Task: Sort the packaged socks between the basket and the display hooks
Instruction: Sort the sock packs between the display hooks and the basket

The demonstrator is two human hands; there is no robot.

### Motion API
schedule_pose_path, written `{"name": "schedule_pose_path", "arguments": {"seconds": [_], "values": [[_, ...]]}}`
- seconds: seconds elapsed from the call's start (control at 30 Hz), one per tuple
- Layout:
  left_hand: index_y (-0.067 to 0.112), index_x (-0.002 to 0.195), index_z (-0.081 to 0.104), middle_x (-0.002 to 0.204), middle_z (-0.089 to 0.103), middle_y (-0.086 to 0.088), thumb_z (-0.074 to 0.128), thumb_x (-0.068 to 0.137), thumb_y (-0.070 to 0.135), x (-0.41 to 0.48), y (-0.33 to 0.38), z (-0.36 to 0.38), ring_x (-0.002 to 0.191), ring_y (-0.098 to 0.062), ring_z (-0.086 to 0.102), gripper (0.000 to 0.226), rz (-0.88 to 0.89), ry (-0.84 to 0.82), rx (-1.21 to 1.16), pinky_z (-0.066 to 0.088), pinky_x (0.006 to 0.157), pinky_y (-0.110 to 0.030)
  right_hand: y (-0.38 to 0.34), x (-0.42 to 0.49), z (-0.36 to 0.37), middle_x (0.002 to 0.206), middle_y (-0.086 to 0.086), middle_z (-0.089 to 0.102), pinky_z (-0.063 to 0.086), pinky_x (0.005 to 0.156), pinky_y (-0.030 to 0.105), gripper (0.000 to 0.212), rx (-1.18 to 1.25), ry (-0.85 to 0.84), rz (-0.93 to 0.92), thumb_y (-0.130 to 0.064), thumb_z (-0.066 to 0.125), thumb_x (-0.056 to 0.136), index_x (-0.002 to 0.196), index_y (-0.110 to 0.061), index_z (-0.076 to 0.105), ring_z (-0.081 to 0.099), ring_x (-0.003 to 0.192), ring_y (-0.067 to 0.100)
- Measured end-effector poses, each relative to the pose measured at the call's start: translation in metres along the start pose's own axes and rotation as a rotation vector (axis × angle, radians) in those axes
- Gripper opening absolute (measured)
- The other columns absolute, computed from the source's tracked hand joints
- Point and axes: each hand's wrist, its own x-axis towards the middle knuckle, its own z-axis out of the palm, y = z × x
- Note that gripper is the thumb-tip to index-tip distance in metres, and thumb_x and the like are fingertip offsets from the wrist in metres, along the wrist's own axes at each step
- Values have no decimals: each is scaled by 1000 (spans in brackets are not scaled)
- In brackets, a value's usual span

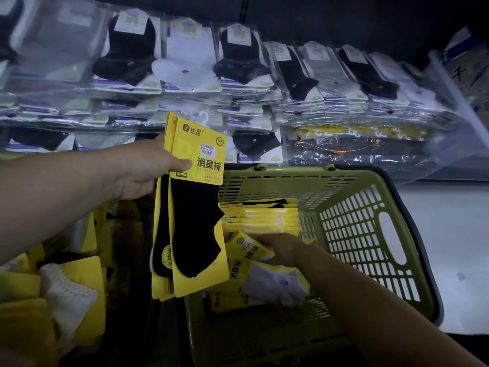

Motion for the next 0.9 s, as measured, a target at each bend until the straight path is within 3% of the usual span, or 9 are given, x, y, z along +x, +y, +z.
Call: {"name": "schedule_pose_path", "arguments": {"seconds": [0.07, 0.17, 0.3, 0.4, 0.5, 0.57, 0.73, 0.83, 0.9], "values": [[23, 141, 40, 133, 58, -5, 55, 93, 3, 0, 0, 0, 129, -26, 47, 54, -9, -1, -6, 27, 115, -49, -1, 2, 2, 140, -10, 50, 43, 100, 29, 73, 47, 7, -21, -27, 67, 86, 144, -46, 26, 50, 125, 13], [24, 140, 41, 132, 59, -4, 55, 93, 2, 0, -1, -1, 127, -26, 49, 54, -20, -2, -24, 31, 112, -51, -1, 5, -2, 136, 1, 55, 45, 98, 34, 64, -46, -8, -29, -36, 61, 89, 145, -40, 30, 52, 123, 21], [24, 140, 42, 131, 59, -5, 54, 93, 2, 0, 1, -2, 127, -26, 50, 54, -16, -17, -53, 32, 112, -49, 7, -9, -33, 129, 10, 59, 43, 94, 30, 45, -75, 25, 59, -30, 65, 87, 130, -18, 55, 54, 118, 27], [19, 134, 50, 126, 63, -7, 52, 93, 1, -3, 8, -1, 119, -26, 56, 45, 0, -44, -107, 36, 110, -45, 11, -42, -85, 125, 5, 62, 44, 93, 29, 39, 111, 89, 82, -22, 69, 85, 122, -16, 62, 57, 114, 21], [18, 119, 61, 117, 69, -6, 51, 94, 3, -8, 21, -1, 106, -22, 63, 32, 64, -91, -195, 44, 101, -40, 1, -89, -138, 114, -13, 65, 48, 88, 22, 31, 327, 164, 72, -22, 71, 83, 112, -31, 64, 60, 102, 3], [19, 119, 61, 113, 71, -6, 52, 93, 4, -9, 29, -2, 105, -23, 65, 31, 116, -89, -259, 46, 97, -41, -15, -118, -163, 103, -21, 68, 51, 78, 13, 27, 555, 243, 21, -17, 71, 82, 100, -36, 66, 64, 93, -5], [18, 128, 56, 113, 72, -4, 53, 93, 14, -22, 40, 5, 107, -24, 65, 36, 251, -99, -382, 49, 92, -39, -68, -152, -182, 106, 14, 71, 56, 69, 31, 30, 1190, 333, -191, -7, 69, 73, 102, -7, 71, 70, 94, 29], [20, 126, 57, 115, 71, -3, 48, 96, 26, -31, 46, 15, 106, -22, 67, 32, 302, -156, -489, 50, 91, -40, -101, -142, -174, 104, 19, 71, 57, 67, 36, 31, 1359, 406, -256, 1, 72, 68, 98, -4, 72, 70, 90, 33], [26, 121, 58, 113, 72, 0, 48, 94, 37, -35, 50, 20, 102, -20, 70, 31, 280, -150, -532, 49, 95, -42, -118, -132, -167, 104, 18, 71, 57, 76, 44, 40, 1368, 479, -260, -7, 72, 66, 106, -3, 66, 69, 93, 36]]}}
